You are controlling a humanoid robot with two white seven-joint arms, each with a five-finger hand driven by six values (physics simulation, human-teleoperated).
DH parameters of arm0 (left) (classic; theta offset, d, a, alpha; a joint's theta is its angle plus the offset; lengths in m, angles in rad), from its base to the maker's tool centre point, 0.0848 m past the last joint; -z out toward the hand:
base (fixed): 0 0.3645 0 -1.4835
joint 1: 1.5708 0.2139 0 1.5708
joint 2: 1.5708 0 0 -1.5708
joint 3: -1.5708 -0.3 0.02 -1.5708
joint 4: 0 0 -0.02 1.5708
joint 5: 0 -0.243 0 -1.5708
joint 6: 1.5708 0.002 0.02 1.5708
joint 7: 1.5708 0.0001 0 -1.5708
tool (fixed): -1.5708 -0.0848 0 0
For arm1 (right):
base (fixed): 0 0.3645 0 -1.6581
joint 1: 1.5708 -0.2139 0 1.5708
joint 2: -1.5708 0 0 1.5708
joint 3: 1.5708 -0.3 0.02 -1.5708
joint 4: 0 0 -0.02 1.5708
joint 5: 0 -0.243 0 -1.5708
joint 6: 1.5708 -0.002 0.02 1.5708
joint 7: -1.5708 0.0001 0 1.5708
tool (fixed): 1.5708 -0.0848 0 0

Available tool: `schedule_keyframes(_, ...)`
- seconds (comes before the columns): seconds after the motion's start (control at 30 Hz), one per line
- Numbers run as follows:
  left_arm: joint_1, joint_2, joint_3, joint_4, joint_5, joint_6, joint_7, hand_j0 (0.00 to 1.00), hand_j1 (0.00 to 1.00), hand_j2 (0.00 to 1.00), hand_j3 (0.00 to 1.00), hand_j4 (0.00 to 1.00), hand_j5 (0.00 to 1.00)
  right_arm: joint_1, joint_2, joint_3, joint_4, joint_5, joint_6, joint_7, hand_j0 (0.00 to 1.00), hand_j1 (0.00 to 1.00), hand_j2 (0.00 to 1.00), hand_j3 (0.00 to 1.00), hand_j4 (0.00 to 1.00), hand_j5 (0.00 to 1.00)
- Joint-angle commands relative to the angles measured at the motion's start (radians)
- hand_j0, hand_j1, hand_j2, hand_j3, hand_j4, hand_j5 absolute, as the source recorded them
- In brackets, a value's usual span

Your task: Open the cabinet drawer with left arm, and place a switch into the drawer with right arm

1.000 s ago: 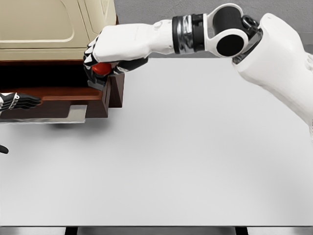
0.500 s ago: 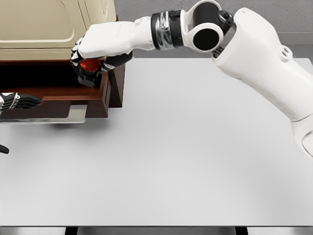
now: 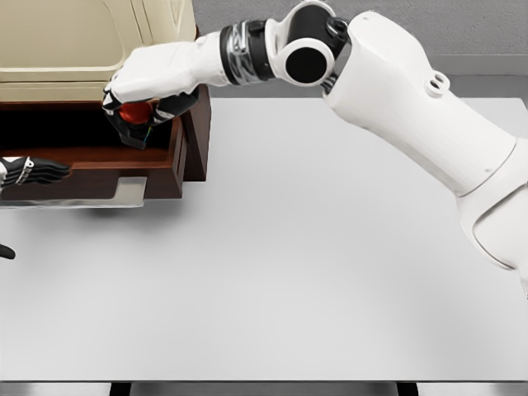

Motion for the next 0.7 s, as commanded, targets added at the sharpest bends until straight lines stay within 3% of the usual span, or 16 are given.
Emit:
schedule_keyframes(0.0,0.0,0.0,0.001,0.0,0.006,0.001,0.0,1.0,1.0,1.0,1.0,1.0,1.0,0.0,0.017,0.007,0.029,0.002,0.002,-0.001,0.44,0.44,0.44,0.44,0.44,0.44)
schedule_keyframes(0.53,0.0,0.002,0.001,0.0,0.006,-0.001,0.0,1.0,1.0,1.0,1.0,1.0,1.0,-0.008,0.08,0.012,0.138,0.043,-0.015,-0.001,0.45,0.45,0.45,0.45,0.45,0.45)
schedule_keyframes(0.63,0.002,0.002,0.001,0.0,0.006,-0.001,0.0,1.0,1.0,1.0,1.0,1.0,1.0,-0.008,0.081,0.012,0.14,0.042,-0.014,-0.001,0.54,0.54,0.54,0.54,0.54,0.54)
schedule_keyframes(0.67,0.002,0.002,0.001,0.0,0.006,-0.001,0.0,1.0,1.0,1.0,1.0,1.0,1.0,-0.008,0.081,0.012,0.141,0.042,-0.012,-0.001,0.65,0.65,0.65,0.65,0.65,0.65)
